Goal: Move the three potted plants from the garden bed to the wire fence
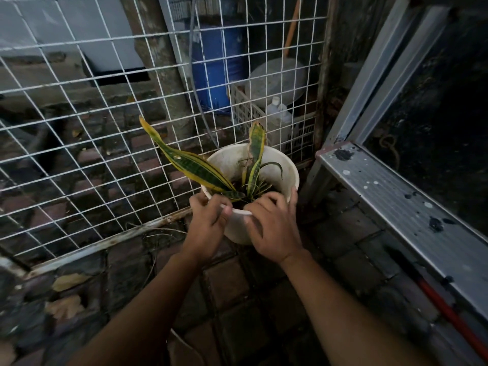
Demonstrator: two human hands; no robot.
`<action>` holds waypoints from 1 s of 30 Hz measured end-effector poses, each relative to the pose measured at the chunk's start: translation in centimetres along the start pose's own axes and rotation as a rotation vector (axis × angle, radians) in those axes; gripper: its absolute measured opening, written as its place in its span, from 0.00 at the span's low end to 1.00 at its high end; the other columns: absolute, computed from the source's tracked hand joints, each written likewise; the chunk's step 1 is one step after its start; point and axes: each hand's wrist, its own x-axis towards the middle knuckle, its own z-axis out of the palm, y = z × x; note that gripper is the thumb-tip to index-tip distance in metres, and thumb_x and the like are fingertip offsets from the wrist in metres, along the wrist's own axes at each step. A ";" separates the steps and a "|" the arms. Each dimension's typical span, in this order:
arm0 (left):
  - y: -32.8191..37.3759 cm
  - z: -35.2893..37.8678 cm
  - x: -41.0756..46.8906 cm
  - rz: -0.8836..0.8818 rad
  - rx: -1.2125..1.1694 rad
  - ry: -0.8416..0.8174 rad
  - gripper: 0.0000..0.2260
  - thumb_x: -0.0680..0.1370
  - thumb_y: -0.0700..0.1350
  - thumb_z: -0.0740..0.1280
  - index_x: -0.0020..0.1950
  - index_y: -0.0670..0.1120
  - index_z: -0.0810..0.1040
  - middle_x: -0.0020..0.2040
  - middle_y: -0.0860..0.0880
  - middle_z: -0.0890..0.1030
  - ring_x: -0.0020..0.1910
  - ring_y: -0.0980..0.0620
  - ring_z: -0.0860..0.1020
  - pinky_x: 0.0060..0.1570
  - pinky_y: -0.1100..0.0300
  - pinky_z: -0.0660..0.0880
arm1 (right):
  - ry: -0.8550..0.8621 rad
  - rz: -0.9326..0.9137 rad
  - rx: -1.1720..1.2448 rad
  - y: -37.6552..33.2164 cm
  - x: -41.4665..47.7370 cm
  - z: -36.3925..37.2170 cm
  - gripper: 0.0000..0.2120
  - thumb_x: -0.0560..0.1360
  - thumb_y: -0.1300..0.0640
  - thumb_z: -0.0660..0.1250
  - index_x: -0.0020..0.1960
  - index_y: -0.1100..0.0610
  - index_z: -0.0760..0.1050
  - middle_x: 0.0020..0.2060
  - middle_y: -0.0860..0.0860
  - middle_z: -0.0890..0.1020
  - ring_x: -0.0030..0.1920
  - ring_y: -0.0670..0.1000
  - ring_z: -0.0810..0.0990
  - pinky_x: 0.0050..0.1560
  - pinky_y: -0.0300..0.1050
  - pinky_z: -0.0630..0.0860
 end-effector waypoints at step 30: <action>2.4 1.2 2.4 0.041 0.155 0.080 0.10 0.79 0.51 0.74 0.55 0.46 0.85 0.60 0.37 0.72 0.63 0.49 0.64 0.65 0.58 0.69 | -0.219 0.037 0.141 4.9 3.2 -3.2 0.20 0.79 0.45 0.57 0.52 0.55 0.84 0.55 0.50 0.84 0.68 0.59 0.69 0.77 0.58 0.40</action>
